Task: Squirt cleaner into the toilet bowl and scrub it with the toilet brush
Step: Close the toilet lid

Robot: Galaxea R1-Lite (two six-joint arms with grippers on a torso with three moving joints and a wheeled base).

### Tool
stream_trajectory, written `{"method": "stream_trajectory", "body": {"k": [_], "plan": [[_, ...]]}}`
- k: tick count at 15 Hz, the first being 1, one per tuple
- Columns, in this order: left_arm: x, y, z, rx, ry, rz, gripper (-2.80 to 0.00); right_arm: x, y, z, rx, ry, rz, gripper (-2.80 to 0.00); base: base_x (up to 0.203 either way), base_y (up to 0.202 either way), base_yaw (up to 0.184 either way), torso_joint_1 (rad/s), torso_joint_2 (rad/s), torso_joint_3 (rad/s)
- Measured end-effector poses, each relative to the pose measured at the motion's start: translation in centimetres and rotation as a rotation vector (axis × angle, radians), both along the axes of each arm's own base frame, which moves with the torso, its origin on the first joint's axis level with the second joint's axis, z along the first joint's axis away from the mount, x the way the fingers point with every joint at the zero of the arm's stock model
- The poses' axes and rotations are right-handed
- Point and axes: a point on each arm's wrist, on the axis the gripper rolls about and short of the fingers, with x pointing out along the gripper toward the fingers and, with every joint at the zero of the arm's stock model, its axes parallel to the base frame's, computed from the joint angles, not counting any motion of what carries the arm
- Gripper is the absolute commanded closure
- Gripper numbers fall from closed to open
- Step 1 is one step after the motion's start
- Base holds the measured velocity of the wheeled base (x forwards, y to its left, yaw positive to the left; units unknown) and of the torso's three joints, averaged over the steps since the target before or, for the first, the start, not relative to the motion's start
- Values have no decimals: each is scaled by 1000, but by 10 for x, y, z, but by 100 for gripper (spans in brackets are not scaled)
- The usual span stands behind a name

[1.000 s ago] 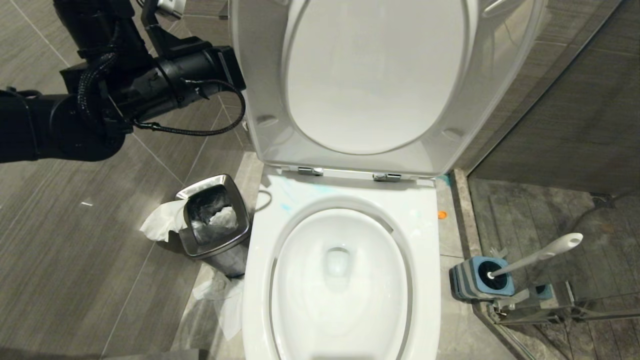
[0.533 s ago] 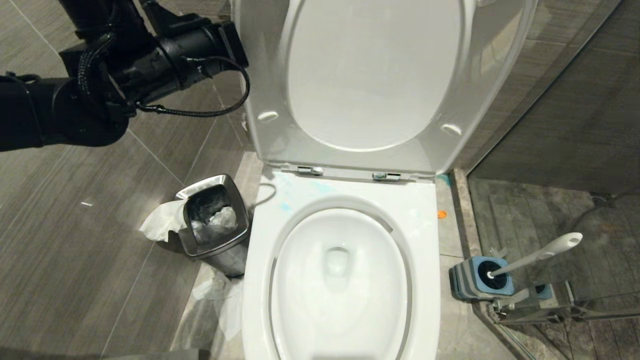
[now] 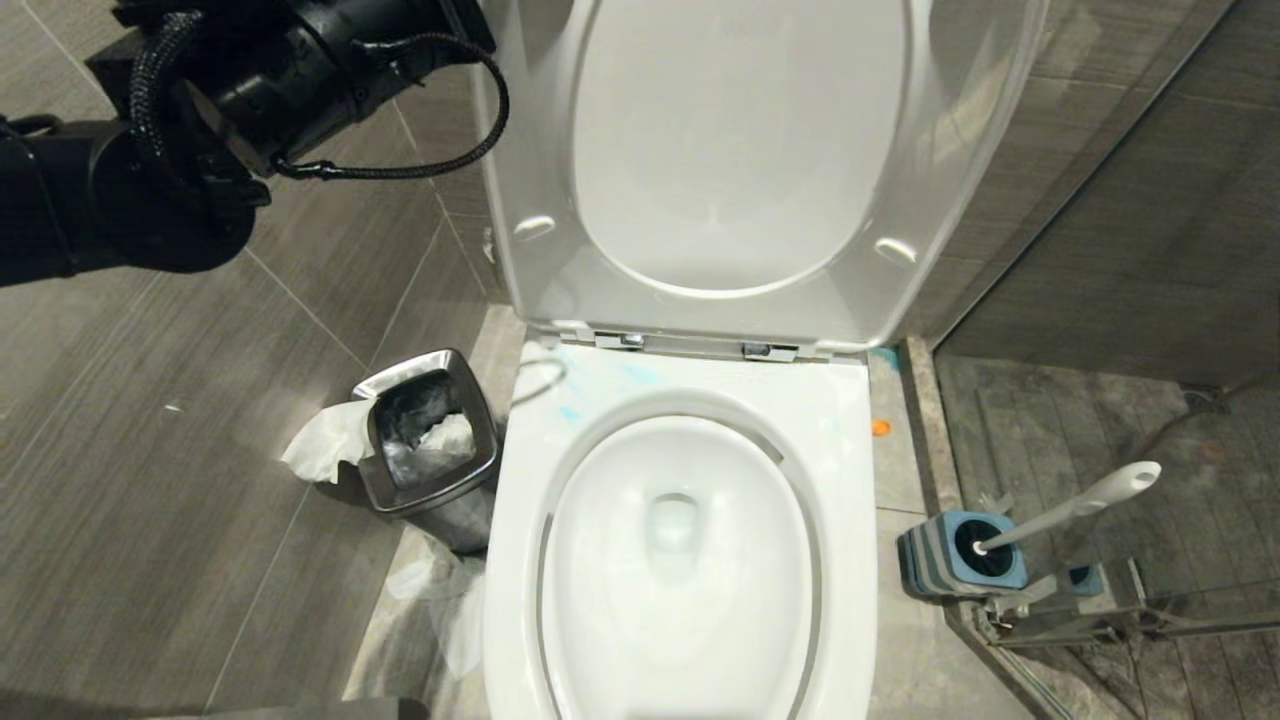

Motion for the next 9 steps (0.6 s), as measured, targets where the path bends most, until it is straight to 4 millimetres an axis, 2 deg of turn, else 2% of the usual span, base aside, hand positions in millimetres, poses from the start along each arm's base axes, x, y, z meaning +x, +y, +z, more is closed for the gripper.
{"method": "stream_trajectory", "body": {"k": [1, 4, 9], "plan": [[-1, 5, 5, -36, -24, 57, 0, 0, 0, 0, 0, 3, 0, 0, 0, 0, 0, 0, 0, 0], [-2, 2, 5, -113, -48, 130, 0, 0, 0, 0, 0, 0, 1, 0, 0, 0, 0, 0, 0, 0], [-8, 5, 12, -169, -88, 132, 0, 0, 0, 0, 0, -1, -2, 0, 0, 0, 0, 0, 0, 0]]}}
